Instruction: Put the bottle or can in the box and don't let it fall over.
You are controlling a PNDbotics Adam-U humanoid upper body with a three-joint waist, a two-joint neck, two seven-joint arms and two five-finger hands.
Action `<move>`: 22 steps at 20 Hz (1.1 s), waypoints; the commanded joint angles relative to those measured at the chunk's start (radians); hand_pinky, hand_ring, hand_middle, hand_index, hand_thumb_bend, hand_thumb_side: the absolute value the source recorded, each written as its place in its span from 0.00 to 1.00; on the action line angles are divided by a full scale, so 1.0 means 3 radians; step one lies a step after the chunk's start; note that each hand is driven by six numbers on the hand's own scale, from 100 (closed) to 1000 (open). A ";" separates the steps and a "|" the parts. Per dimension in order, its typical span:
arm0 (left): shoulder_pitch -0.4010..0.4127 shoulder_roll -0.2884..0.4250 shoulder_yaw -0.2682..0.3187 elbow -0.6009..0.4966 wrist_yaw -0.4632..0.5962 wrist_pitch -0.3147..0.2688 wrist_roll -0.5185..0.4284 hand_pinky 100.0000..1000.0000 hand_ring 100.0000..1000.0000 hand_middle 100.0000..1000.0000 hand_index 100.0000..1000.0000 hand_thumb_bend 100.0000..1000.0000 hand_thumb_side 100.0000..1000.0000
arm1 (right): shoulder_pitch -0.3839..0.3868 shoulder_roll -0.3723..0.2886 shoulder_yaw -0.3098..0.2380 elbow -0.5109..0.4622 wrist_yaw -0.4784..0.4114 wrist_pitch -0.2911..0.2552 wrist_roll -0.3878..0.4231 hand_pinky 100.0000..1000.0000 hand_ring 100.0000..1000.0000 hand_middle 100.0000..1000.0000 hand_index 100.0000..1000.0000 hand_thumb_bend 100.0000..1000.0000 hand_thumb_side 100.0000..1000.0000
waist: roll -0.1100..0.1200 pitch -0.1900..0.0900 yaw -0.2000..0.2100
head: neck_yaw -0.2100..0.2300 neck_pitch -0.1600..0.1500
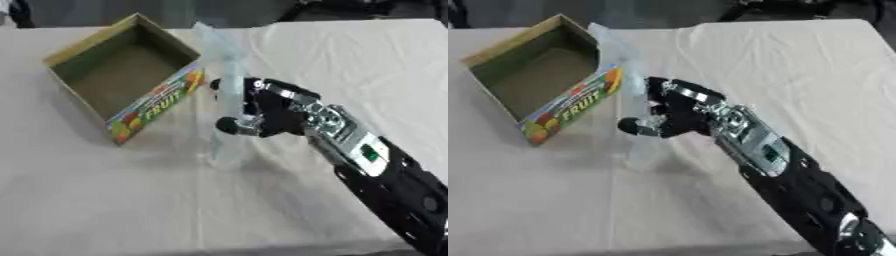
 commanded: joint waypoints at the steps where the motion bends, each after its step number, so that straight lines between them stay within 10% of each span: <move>1: -0.0032 0.0070 0.0022 -0.0042 0.0019 -0.0002 -0.0015 0.75 0.77 0.74 0.79 0.62 0.74 | -0.0057 -0.0008 -0.0001 -0.0048 -0.0030 -0.0002 -0.0002 0.78 0.97 0.96 0.91 0.42 0.20 | 0.0012 -0.0033 0.0005 | -0.0010 -0.0047; 22: -0.0050 0.0065 0.0024 -0.0044 0.0025 0.0002 -0.0018 0.75 0.77 0.73 0.78 0.61 0.73 | -0.0133 0.0090 0.0060 0.0035 -0.0158 0.0001 0.0013 0.74 0.89 0.88 0.86 0.46 0.06 | 0.0019 -0.0019 0.0009 | -0.0030 -0.0067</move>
